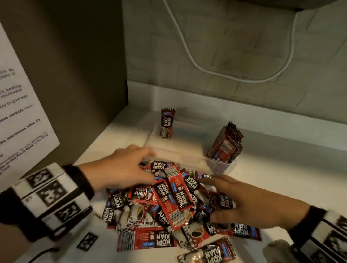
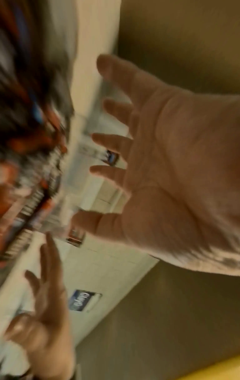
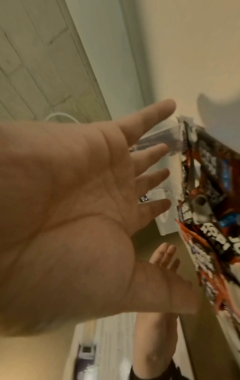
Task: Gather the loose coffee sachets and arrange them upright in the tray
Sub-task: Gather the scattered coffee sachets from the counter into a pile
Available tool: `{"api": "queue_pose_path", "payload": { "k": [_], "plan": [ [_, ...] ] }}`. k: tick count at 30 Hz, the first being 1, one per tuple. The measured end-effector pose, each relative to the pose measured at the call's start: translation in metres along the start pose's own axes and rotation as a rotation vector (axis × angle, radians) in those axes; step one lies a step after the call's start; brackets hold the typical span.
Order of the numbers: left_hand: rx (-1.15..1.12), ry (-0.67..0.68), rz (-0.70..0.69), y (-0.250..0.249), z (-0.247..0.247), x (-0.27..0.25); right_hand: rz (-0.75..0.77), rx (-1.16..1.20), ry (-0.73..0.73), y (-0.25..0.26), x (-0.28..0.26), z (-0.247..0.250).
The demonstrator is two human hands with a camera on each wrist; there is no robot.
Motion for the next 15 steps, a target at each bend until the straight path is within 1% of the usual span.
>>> {"api": "queue_pose_path", "payload": {
  "k": [2, 4, 6, 11, 13, 15],
  "plan": [
    [0.11, 0.151, 0.055, 0.017, -0.014, -0.008, -0.083, -0.113, 0.067, 0.003, 0.01, -0.012],
    [0.18, 0.226, 0.048, 0.025, -0.024, -0.015, -0.155, -0.201, 0.123, 0.008, 0.012, -0.019],
    [0.18, 0.25, 0.021, 0.028, -0.032, -0.022, -0.16, -0.251, 0.163, 0.014, 0.009, -0.025],
    [0.258, 0.242, -0.053, 0.02, -0.047, -0.038, -0.115, -0.272, 0.207, 0.017, -0.007, -0.032],
    [0.261, 0.238, -0.048, 0.013, -0.045, -0.04, -0.077, -0.217, 0.15, 0.015, -0.01, -0.029],
    [0.27, 0.207, -0.052, 0.005, -0.038, -0.039, -0.031, -0.113, -0.04, 0.016, -0.009, -0.019]
  ]
}}
Point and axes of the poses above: each hand's wrist, its own x-axis towards the middle knuckle, its own z-axis out of the back of the hand, y = z × x, the point moved 1 cm from there along x, towards the middle knuckle, and after that the axes turned 11 degrees about -z, right-handed, at the moved point
